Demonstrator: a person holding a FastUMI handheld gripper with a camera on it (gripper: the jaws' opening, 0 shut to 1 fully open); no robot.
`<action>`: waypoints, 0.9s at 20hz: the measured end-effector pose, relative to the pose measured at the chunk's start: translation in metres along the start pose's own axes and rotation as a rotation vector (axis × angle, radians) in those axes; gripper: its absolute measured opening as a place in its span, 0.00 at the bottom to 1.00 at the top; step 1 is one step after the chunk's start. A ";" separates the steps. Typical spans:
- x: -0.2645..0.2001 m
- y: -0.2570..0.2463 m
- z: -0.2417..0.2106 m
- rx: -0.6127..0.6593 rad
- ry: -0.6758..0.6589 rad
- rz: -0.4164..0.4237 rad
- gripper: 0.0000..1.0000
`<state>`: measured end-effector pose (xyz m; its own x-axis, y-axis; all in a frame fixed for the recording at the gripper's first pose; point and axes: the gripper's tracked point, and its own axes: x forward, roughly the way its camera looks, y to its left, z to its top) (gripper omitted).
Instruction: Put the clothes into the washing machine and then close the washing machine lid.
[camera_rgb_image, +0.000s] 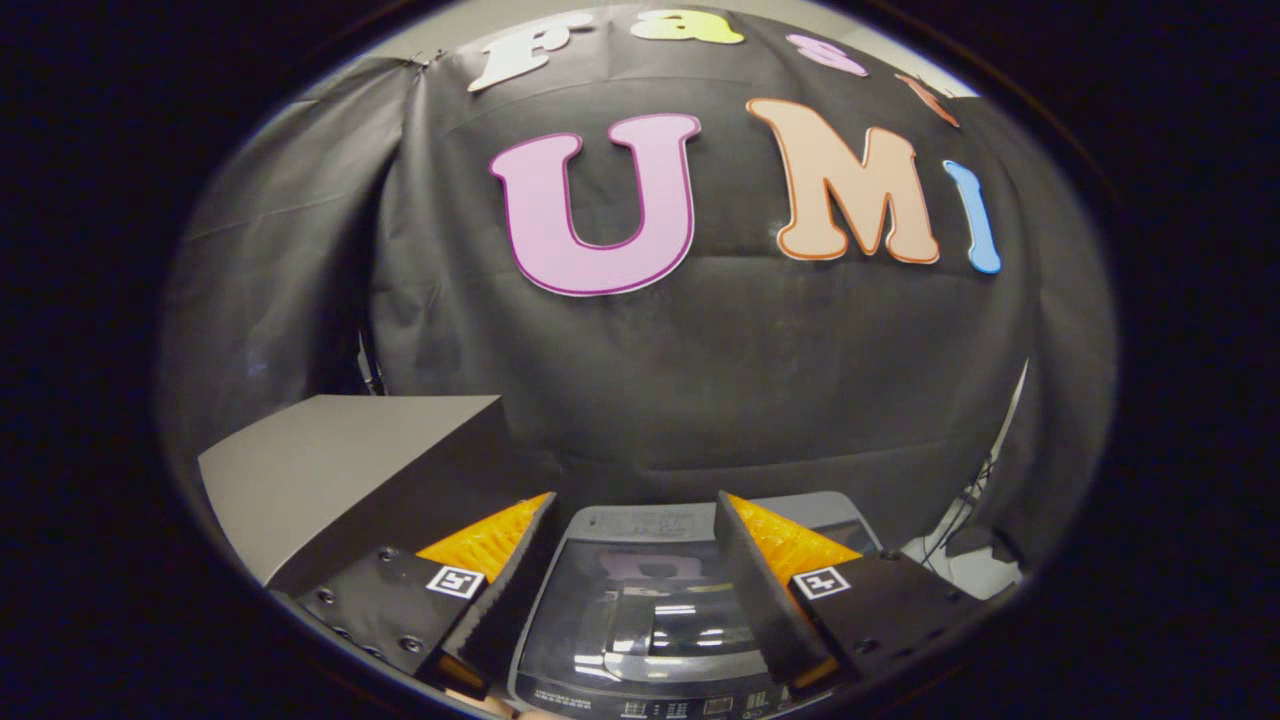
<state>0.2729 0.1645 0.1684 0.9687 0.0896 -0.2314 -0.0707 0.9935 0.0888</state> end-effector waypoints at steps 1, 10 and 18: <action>-0.005 -0.005 0.001 0.002 -0.016 0.000 0.96; -0.069 -0.060 0.001 -0.044 -0.183 0.007 0.96; -0.121 -0.106 -0.040 -0.082 -0.250 0.031 0.96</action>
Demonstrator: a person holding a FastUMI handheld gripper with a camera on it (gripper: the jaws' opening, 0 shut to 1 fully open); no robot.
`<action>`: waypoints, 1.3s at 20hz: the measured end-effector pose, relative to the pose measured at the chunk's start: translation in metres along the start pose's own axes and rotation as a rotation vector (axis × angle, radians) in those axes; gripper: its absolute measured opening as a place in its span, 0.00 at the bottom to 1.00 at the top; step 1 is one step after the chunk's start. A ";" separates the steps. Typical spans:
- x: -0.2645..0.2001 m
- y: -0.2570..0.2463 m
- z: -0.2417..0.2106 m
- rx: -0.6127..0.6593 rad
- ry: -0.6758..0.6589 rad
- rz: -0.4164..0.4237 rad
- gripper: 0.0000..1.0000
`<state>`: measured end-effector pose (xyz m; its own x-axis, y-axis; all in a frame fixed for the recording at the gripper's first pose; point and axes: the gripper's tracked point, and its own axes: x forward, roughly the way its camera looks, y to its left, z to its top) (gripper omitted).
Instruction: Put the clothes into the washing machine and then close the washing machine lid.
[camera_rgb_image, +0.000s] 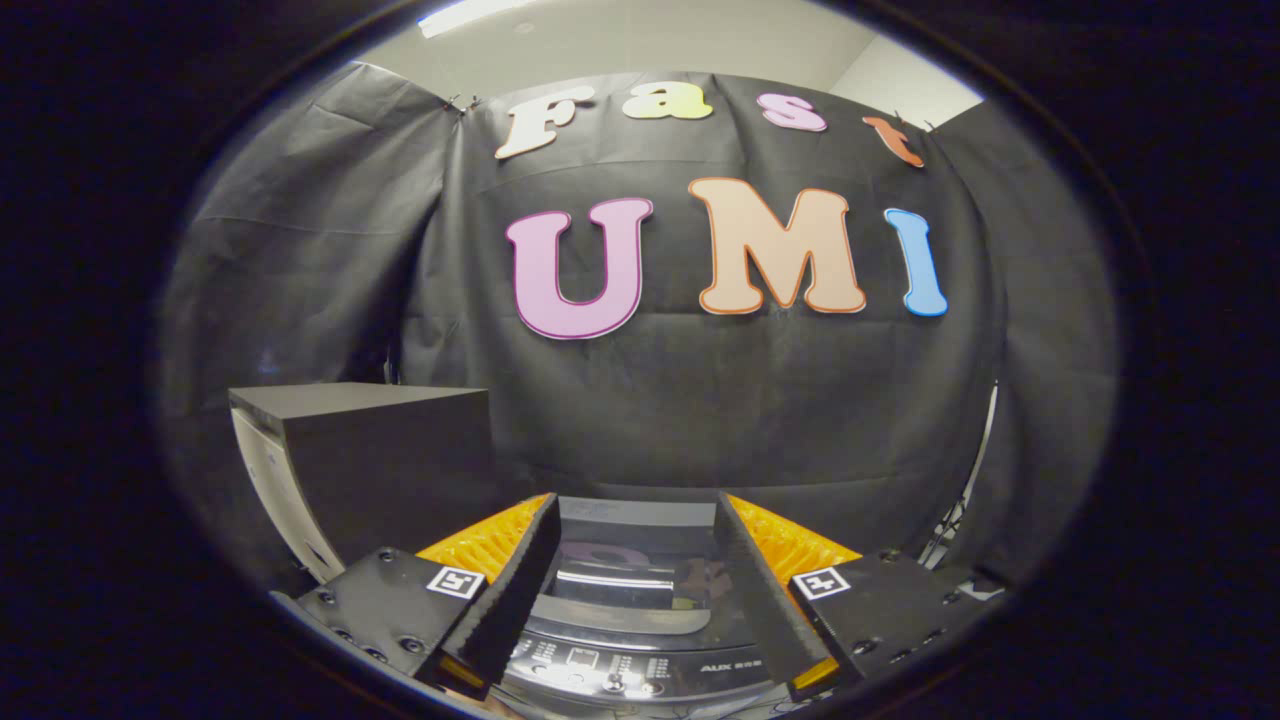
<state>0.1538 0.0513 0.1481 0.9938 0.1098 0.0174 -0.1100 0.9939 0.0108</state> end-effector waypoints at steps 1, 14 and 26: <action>-0.006 -0.004 0.000 -0.012 -0.024 0.004 0.96; -0.060 -0.033 -0.078 -0.092 -0.039 -0.009 0.98; -0.086 -0.040 -0.128 -0.041 0.035 -0.040 0.98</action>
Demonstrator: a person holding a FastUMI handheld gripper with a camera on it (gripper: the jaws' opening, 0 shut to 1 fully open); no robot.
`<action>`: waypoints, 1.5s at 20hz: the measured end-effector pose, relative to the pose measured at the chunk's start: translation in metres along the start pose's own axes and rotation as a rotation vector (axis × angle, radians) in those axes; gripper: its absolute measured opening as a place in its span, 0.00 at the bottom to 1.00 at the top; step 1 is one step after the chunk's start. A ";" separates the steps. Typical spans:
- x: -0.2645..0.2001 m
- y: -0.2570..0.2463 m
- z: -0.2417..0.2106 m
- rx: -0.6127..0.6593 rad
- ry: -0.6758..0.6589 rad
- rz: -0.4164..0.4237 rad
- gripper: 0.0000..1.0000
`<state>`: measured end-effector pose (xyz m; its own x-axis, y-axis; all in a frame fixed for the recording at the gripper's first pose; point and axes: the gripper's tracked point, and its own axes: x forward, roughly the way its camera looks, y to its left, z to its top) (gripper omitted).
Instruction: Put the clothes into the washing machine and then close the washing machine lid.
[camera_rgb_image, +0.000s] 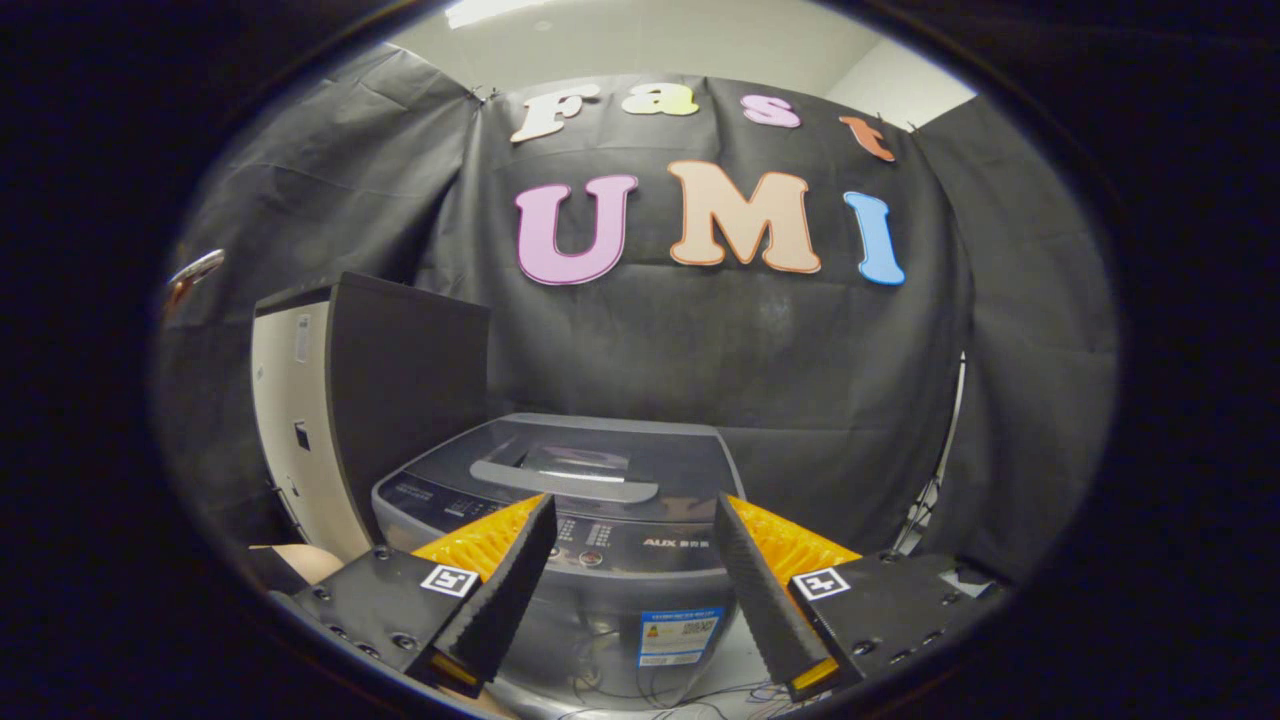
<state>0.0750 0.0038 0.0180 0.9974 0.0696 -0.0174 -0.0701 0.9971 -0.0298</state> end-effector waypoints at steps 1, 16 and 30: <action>-0.002 0.000 -0.001 0.007 -0.001 -0.003 0.98; -0.015 -0.022 -0.026 0.086 -0.013 -0.075 0.96; -0.012 -0.022 -0.043 0.096 0.035 -0.107 0.96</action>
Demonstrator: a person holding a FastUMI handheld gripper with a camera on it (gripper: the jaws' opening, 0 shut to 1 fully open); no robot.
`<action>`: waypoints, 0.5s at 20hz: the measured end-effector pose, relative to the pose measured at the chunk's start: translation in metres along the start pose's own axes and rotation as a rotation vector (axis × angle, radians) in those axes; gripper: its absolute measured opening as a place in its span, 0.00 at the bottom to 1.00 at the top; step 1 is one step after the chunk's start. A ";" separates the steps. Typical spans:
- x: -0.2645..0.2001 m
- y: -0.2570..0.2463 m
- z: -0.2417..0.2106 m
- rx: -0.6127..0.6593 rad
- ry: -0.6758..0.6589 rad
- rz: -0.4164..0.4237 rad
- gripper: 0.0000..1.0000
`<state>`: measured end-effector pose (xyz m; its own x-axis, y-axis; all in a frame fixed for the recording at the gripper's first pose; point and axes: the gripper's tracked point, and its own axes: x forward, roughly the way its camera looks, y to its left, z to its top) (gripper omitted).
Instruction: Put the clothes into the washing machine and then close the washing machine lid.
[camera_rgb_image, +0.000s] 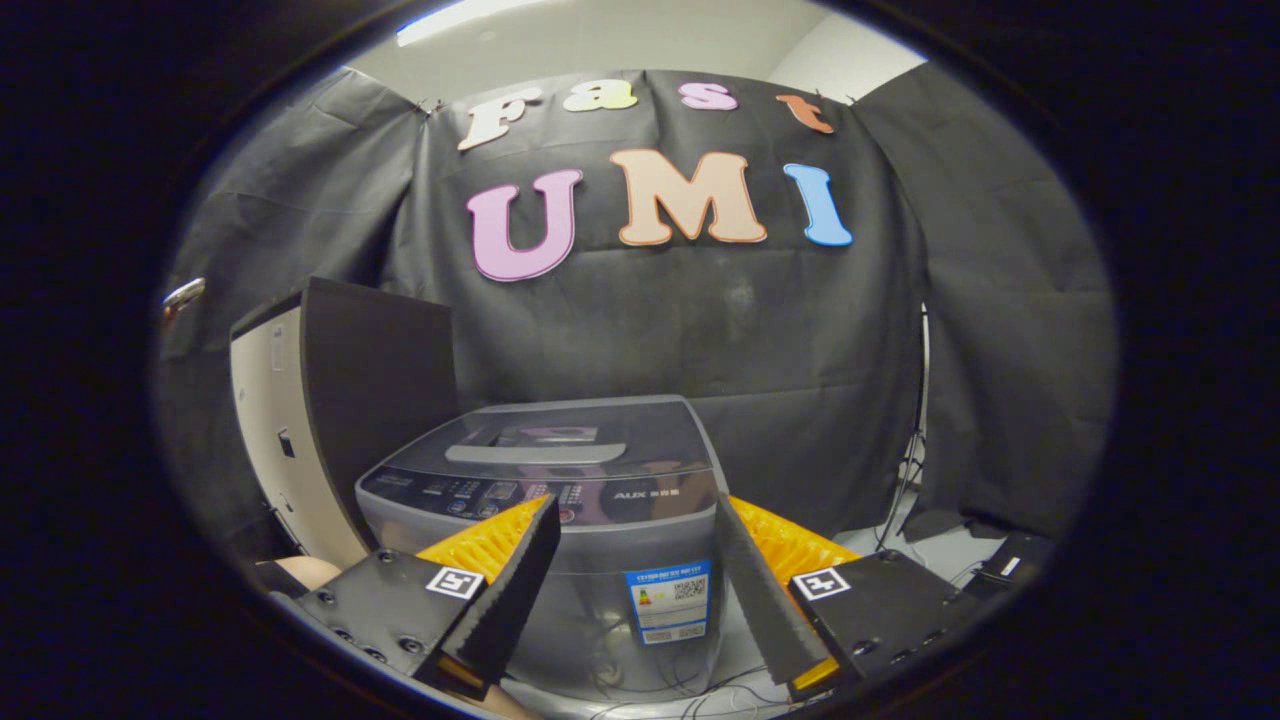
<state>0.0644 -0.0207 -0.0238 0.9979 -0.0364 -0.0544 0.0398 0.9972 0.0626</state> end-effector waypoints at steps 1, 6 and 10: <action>0.001 -0.001 -0.003 0.001 0.015 -0.002 0.96; 0.002 -0.004 -0.014 0.067 0.093 -0.035 0.97; -0.008 -0.008 -0.009 0.100 0.071 -0.039 0.97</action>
<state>0.0561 -0.0274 -0.0327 0.9894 -0.0672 -0.1289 0.0874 0.9837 0.1575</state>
